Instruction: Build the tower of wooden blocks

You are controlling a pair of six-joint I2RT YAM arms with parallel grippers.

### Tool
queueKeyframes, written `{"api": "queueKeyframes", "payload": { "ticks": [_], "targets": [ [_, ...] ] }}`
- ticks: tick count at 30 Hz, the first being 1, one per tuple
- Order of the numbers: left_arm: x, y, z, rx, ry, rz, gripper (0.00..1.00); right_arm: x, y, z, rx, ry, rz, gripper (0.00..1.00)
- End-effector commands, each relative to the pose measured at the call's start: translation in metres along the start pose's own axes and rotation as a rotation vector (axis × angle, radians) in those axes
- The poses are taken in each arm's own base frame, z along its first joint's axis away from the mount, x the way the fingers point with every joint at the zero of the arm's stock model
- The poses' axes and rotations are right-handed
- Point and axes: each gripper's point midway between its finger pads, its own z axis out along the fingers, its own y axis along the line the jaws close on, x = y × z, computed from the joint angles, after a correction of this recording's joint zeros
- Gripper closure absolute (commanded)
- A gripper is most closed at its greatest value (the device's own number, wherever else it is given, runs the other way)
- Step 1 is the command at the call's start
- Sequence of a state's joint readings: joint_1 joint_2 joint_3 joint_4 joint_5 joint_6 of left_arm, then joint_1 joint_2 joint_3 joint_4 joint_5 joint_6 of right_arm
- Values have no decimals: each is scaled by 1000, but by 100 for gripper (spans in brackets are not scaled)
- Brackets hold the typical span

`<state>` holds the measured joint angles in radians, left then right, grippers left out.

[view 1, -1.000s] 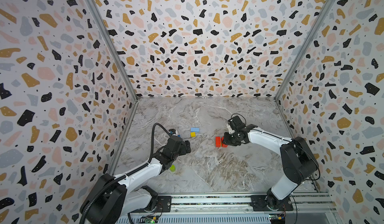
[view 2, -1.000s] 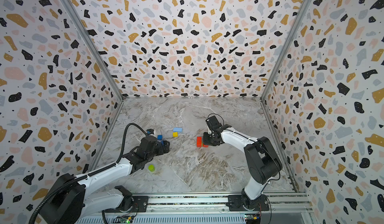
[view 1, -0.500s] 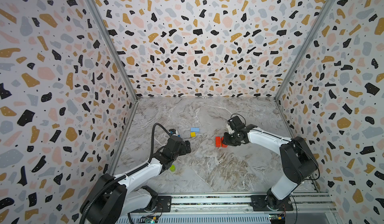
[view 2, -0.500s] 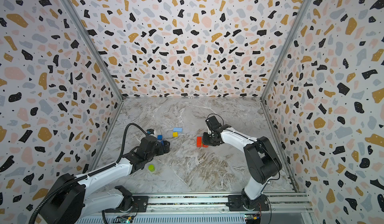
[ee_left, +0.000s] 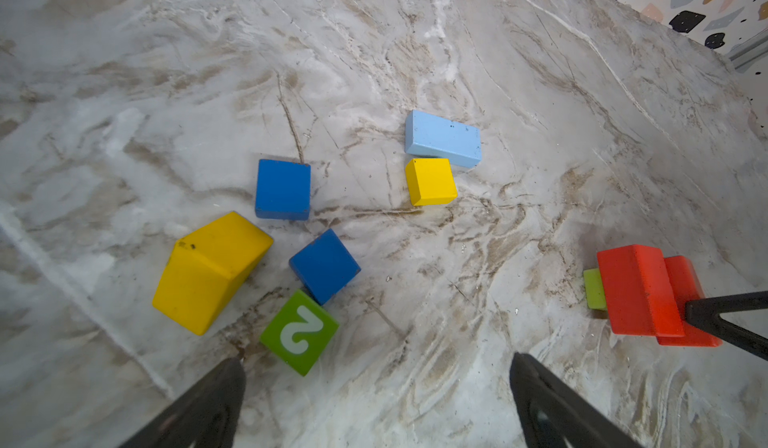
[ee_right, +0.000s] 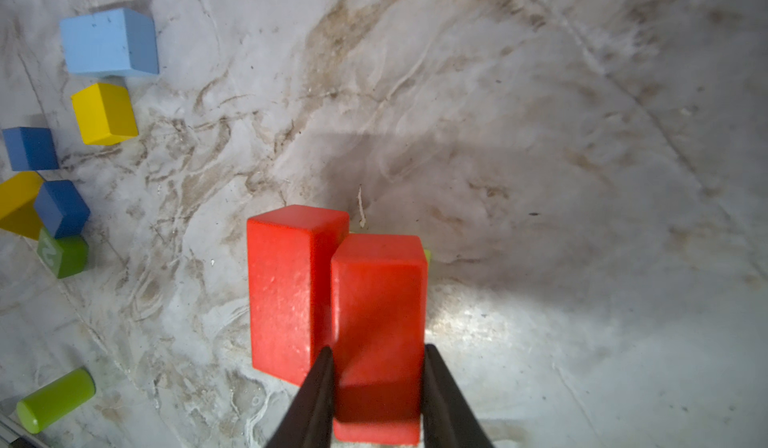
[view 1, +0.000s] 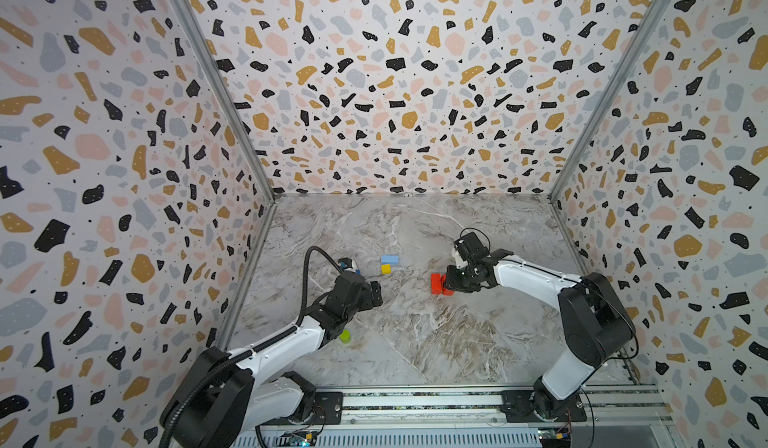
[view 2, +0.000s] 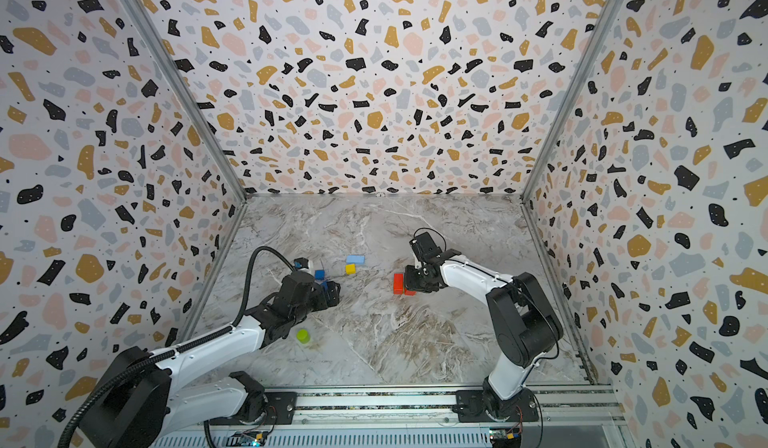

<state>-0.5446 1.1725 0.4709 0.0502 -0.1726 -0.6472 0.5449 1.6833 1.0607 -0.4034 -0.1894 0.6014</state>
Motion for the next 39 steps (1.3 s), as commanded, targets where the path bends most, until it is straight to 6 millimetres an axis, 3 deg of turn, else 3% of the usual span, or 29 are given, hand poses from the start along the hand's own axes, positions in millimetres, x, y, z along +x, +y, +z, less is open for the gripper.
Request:
{"api": "queueKeyframes", "payload": {
  "ticks": [1, 16, 21, 34, 39],
  "targets": [
    [-2, -1, 0, 13, -16, -9, 0, -6, 4, -3, 9, -13, -16, 75],
    [-3, -1, 0, 14, -19, -12, 0, -9, 6, -7, 14, -18, -26, 64],
    [-3, -1, 1, 14, -18, -11, 0, -11, 7, -9, 12, -24, -30, 54],
    [-3, -1, 0, 12, -20, -9, 0, -15, 11, -17, 13, -41, -41, 54],
    [-3, 0, 0, 6, -21, -8, 0, -17, 12, -18, 14, -44, -45, 58]
  ]
}}
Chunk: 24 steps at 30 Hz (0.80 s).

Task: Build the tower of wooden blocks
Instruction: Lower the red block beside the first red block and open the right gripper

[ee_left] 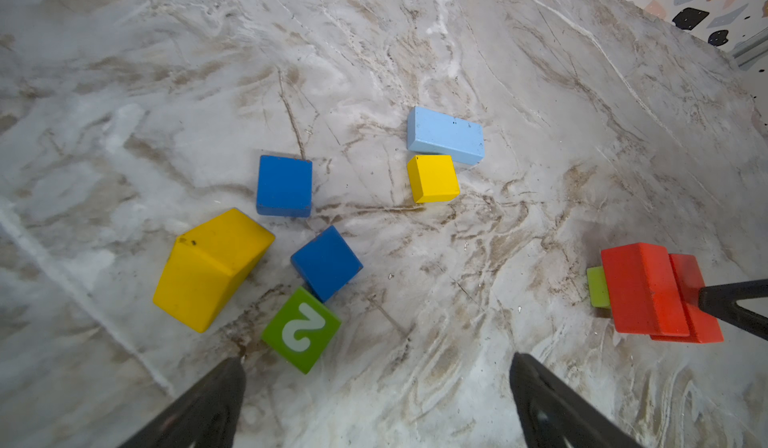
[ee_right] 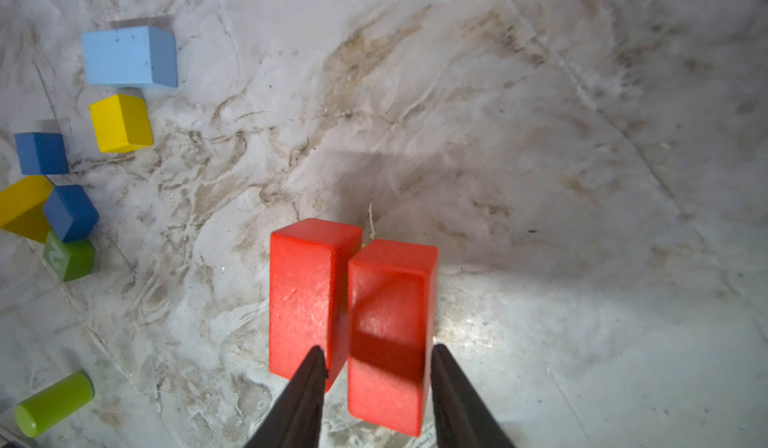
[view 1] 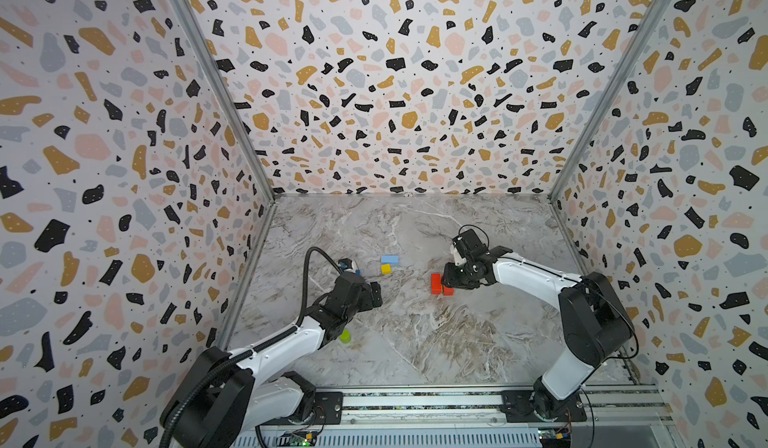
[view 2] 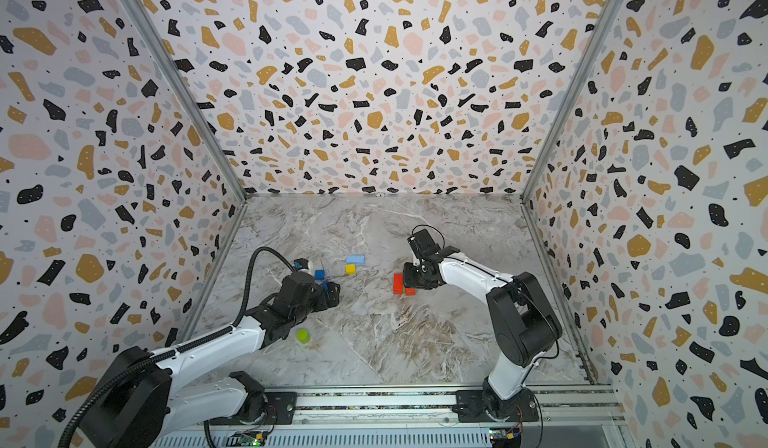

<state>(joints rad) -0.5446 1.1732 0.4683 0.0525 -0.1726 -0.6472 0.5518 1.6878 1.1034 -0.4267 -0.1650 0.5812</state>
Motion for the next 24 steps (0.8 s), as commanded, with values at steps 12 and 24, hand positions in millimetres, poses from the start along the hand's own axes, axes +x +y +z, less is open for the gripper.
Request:
{"api": "queueKeyframes", "payload": {
  "ticks": [12, 24],
  "targets": [
    [-4, 0, 1, 3, -23, -8, 0, -5, 7, -5, -16, -6, -14, 61],
    [-6, -1, 1, 5, -25, 28, 0, -15, 5, -15, -7, -40, -15, 61]
  ]
}}
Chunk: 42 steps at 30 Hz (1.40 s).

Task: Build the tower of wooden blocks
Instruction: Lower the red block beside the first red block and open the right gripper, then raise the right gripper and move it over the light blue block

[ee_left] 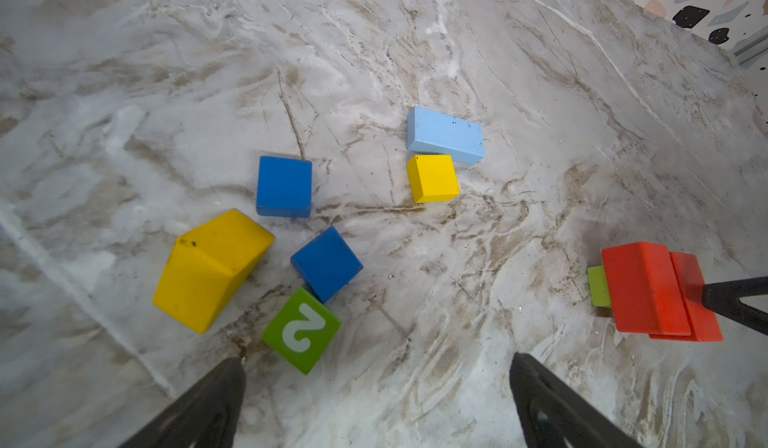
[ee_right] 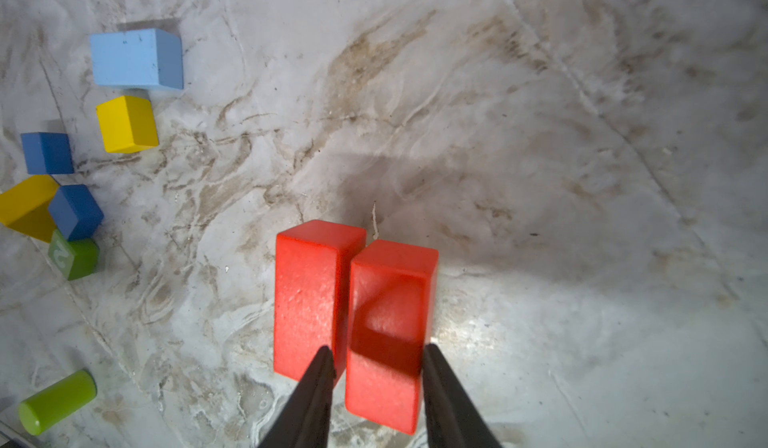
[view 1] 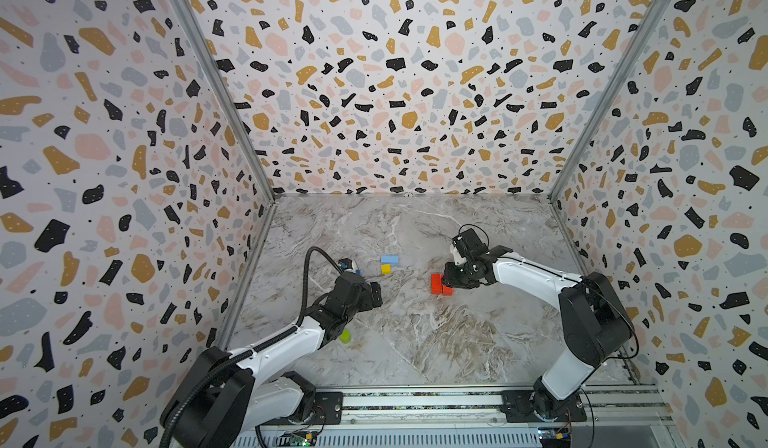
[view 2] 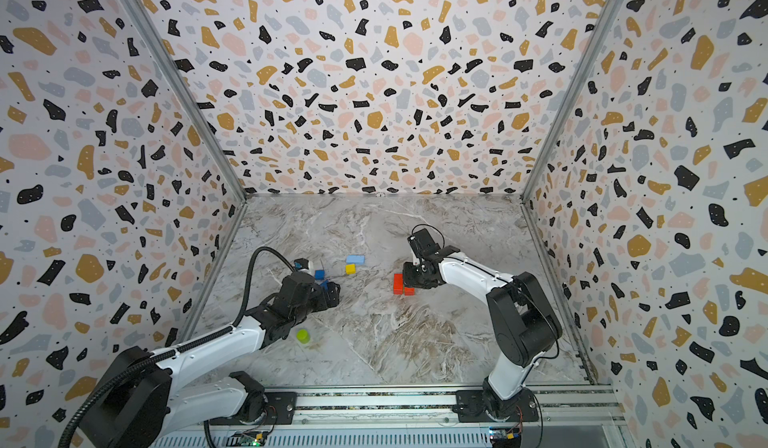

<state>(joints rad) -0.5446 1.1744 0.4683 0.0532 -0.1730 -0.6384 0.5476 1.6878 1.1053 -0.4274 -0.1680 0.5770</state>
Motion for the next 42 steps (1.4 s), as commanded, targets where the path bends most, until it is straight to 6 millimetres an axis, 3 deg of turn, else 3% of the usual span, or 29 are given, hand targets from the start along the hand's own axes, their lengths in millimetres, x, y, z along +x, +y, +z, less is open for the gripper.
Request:
{"api": "queueKeyframes", "payload": {
  "ticks": [1, 11, 20, 27, 34, 42],
  "targets": [
    [-7, -1, 0, 2, -29, 19, 0, -17, 7, -18, -8, -48, -16, 61],
    [-30, -1, -12, -48, -69, 15, 1, -40, 22, -64, -70, -197, -120, 56],
    [-46, 3, -17, -110, -74, -19, 11, -44, 11, -95, -186, -315, -130, 54],
    [-63, 7, -19, -188, -76, 3, 14, -46, 7, -97, -220, -355, -148, 53],
    [-76, 9, -25, -219, -80, 19, 0, -62, 14, -93, -235, -363, -153, 44],
    [-77, 28, -39, -249, -117, -40, 0, -78, 34, -76, -157, -336, -182, 34]
  ]
}}
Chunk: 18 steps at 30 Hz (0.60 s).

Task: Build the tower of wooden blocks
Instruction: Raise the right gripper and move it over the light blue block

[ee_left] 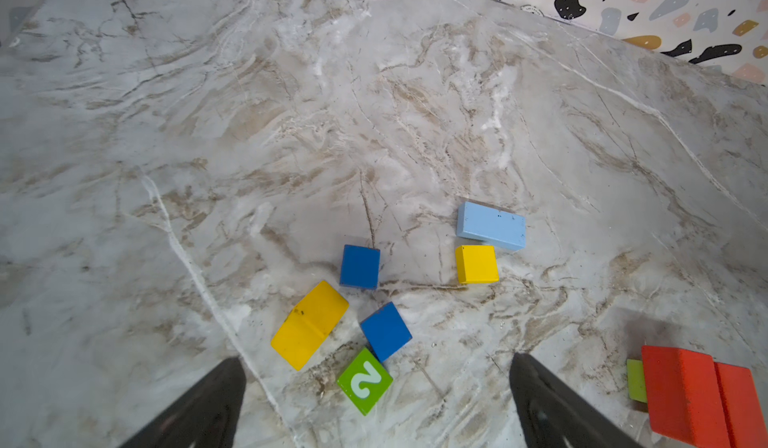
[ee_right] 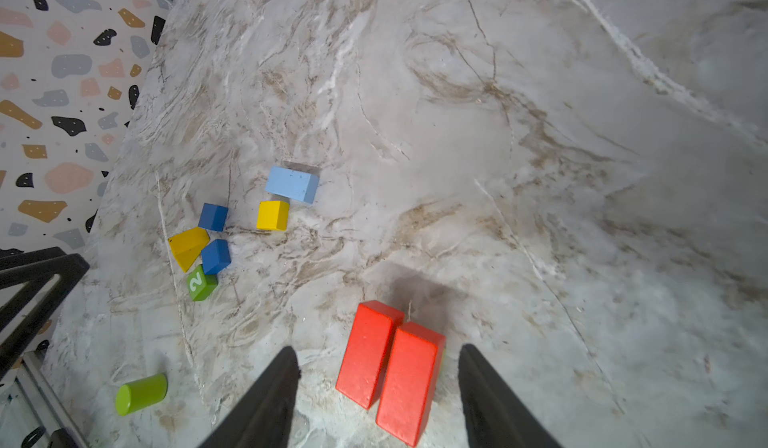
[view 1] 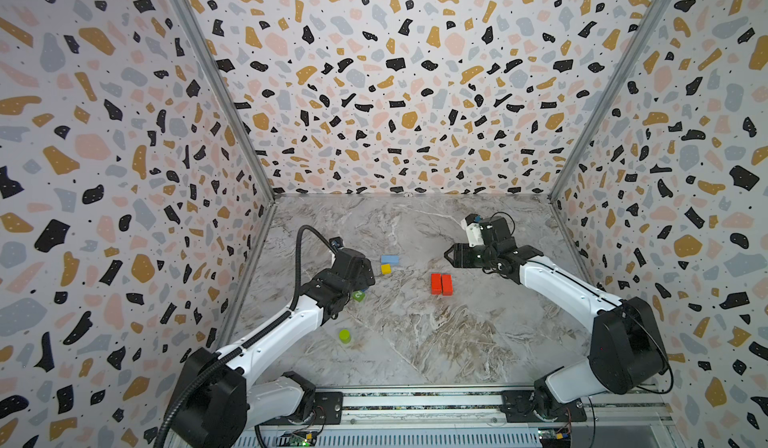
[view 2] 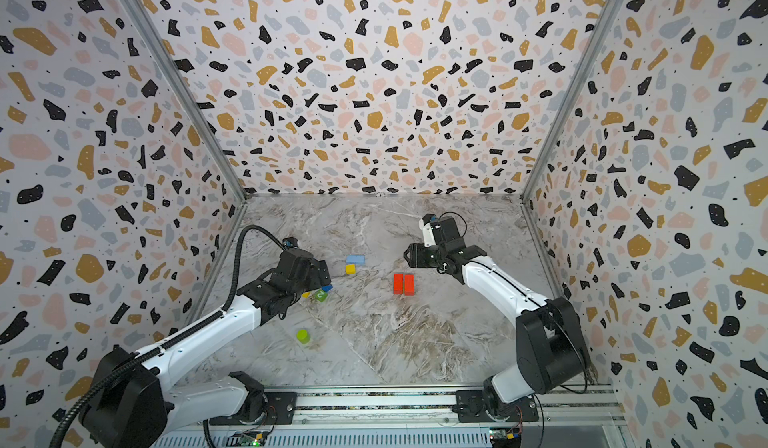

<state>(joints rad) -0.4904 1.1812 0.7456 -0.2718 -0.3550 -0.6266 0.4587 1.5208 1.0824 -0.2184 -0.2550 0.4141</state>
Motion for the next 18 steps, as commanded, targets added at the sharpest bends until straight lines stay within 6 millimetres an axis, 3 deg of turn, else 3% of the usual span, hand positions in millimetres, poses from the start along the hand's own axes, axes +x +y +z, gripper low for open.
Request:
{"api": "queueKeyframes", "payload": {
  "ticks": [1, 8, 18],
  "targets": [
    [-8, 18, -9, -43, -54, -43, 0, -14, 12, 3, 30, -13, -28, 33],
    [-12, 51, -18, -81, -122, -129, 0, -16, 31, 41, 96, 23, -55, 24],
    [17, 81, -4, -185, -88, -176, 0, -12, 63, 110, 176, 76, -56, 22]
  ]
}}
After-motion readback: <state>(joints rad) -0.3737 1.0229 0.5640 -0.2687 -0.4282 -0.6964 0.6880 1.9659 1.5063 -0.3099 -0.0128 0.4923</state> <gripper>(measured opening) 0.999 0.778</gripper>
